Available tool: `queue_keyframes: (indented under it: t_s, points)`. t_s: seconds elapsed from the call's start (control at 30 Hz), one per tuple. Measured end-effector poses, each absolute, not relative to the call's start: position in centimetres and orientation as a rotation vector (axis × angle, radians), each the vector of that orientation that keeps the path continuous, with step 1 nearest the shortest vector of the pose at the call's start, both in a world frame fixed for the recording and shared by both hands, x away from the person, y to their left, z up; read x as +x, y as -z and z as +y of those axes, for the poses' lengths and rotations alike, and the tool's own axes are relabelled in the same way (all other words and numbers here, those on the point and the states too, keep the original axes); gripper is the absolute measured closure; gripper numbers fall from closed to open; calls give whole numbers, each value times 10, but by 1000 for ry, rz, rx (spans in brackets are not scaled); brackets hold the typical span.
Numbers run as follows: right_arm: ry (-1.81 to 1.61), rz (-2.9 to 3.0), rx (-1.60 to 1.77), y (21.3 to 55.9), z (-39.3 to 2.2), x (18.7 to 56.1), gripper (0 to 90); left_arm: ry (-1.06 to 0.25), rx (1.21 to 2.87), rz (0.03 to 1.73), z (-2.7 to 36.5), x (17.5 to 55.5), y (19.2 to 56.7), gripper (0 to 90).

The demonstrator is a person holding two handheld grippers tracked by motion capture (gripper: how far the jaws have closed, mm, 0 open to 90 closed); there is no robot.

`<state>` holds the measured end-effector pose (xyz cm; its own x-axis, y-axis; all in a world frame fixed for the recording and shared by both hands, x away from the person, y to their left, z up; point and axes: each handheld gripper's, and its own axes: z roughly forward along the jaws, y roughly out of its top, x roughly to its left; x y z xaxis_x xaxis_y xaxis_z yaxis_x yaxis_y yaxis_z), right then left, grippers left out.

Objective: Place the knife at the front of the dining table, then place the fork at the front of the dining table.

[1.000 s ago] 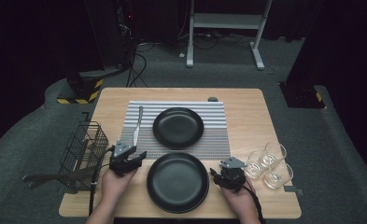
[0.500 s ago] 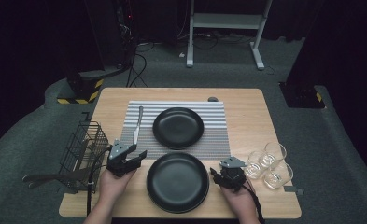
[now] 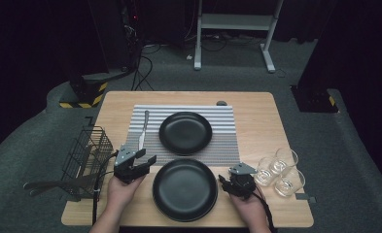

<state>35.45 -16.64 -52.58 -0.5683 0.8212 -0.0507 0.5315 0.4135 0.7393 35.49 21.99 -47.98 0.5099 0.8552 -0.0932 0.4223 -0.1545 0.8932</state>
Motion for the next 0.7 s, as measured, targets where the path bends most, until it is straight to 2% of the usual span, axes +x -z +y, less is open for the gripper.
queue_keyframes:
  t_s: [0.7]
  points:
    - [-983, 2282, 1172, 526, -168, 355, 444, -626, 1739, 1073, 213, 361, 439, 418]
